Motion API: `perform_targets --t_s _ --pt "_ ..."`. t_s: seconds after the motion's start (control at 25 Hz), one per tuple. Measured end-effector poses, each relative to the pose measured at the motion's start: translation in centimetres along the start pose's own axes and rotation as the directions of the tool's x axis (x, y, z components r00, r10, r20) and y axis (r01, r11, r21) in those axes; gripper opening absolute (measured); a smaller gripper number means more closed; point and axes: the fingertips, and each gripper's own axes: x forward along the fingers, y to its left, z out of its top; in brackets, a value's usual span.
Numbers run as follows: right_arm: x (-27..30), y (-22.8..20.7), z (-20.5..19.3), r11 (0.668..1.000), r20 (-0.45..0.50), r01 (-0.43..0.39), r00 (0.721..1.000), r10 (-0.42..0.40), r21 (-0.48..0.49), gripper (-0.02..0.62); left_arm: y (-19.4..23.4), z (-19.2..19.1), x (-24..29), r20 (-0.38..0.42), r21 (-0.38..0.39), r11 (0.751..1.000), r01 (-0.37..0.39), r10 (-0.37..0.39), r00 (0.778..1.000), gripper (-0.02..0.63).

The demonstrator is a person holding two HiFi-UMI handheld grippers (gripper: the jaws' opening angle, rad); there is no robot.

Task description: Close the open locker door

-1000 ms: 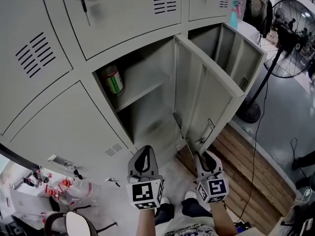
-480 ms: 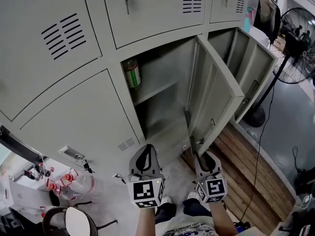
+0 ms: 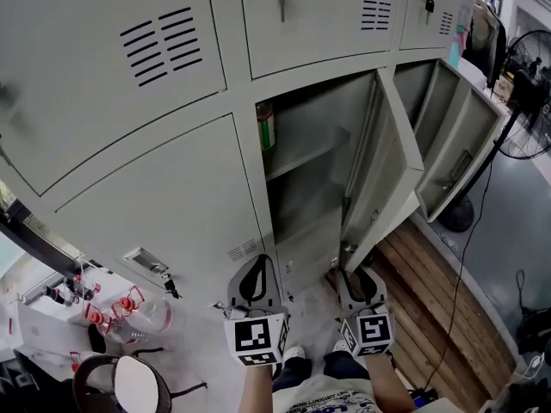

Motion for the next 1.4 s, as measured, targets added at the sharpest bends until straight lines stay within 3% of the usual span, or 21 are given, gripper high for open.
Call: perform_targets --t_s 0.72,1.4 --pt "3.6 4.8 0.5 1.0 0.027 -0.024 0.999 0.024 -0.007 0.141 5.2 0.0 -1.6 0.012 -0.008 0.997 -0.079 0.079 0.997 0.005" --pt "8.1 8.3 1.0 0.995 0.039 -0.102 0.994 0.102 -0.01 0.12 8.2 0.0 -2.6 0.015 -0.006 0.992 -0.13 0.13 0.991 0.005"
